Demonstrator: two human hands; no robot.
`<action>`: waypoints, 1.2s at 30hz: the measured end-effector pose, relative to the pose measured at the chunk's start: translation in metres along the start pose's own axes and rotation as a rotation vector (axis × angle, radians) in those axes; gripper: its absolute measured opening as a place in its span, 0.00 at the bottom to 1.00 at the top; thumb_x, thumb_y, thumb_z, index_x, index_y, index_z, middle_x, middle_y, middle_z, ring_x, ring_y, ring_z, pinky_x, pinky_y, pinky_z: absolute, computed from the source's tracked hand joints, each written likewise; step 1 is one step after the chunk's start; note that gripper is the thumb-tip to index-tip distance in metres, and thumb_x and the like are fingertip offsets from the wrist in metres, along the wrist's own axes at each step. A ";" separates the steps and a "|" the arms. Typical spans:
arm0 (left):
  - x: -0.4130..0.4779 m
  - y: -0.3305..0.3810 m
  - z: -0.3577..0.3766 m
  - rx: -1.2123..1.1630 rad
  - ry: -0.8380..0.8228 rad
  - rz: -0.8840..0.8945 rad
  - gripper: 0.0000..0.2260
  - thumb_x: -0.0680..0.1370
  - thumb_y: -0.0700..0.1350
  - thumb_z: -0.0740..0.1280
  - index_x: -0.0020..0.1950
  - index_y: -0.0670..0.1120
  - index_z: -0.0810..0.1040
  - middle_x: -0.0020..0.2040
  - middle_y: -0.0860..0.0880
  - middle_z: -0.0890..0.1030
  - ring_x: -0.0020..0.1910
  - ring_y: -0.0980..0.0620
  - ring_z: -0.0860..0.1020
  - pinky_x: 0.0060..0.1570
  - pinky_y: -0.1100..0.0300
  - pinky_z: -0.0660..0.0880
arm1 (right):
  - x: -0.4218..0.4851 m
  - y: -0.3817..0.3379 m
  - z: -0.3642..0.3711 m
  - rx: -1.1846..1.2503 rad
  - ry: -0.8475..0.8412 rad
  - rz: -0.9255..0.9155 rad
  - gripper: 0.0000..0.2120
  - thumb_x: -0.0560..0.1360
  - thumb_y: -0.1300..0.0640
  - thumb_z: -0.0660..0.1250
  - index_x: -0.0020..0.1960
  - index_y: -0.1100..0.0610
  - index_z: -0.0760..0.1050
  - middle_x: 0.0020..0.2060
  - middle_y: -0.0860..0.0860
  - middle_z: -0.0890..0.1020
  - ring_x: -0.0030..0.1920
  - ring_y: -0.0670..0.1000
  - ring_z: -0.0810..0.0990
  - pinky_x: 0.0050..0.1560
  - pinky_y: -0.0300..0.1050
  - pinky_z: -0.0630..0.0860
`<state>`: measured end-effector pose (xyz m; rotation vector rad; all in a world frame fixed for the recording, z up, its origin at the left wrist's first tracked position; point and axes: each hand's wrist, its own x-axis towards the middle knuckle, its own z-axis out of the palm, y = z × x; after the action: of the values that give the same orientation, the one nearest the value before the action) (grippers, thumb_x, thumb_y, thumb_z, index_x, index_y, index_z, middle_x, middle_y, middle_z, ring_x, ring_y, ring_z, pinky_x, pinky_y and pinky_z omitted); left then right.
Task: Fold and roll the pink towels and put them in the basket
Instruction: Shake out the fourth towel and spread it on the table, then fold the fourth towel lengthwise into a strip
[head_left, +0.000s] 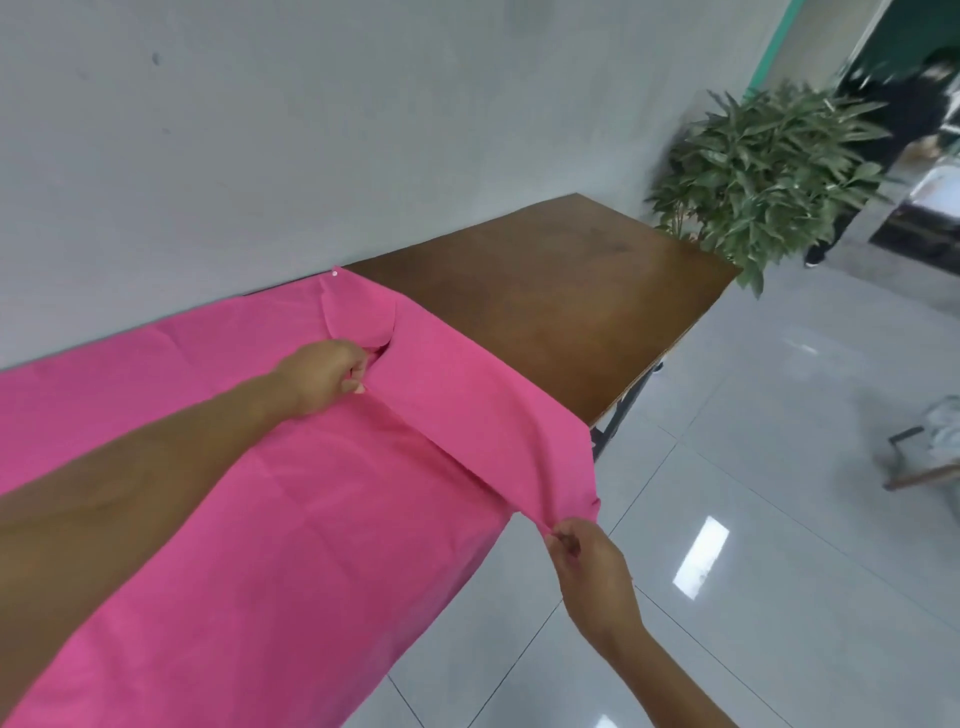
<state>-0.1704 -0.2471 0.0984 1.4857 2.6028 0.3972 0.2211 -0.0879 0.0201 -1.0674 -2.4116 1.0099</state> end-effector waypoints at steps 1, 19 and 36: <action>-0.002 -0.005 0.000 0.001 0.003 0.019 0.08 0.76 0.41 0.74 0.42 0.44 0.76 0.40 0.51 0.76 0.42 0.47 0.74 0.41 0.55 0.67 | -0.006 -0.003 0.003 0.006 0.011 0.009 0.11 0.81 0.55 0.66 0.40 0.50 0.72 0.33 0.47 0.76 0.36 0.48 0.73 0.36 0.39 0.70; -0.111 -0.007 -0.058 0.155 0.049 -0.092 0.05 0.78 0.40 0.71 0.44 0.44 0.75 0.41 0.48 0.77 0.43 0.45 0.74 0.41 0.55 0.68 | -0.112 -0.056 0.016 0.097 -0.079 -0.105 0.08 0.80 0.55 0.67 0.44 0.46 0.77 0.38 0.48 0.79 0.37 0.49 0.78 0.40 0.46 0.78; -0.261 0.026 -0.133 0.326 0.111 -0.178 0.01 0.79 0.38 0.68 0.49 0.42 0.79 0.45 0.47 0.74 0.47 0.43 0.75 0.44 0.55 0.67 | -0.238 -0.092 0.026 0.191 -0.221 -0.292 0.11 0.79 0.58 0.68 0.38 0.48 0.75 0.31 0.43 0.73 0.34 0.44 0.73 0.36 0.34 0.69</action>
<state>-0.0458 -0.4808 0.2264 1.3303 2.9718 0.0373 0.3195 -0.3201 0.0669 -0.5444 -2.4820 1.2751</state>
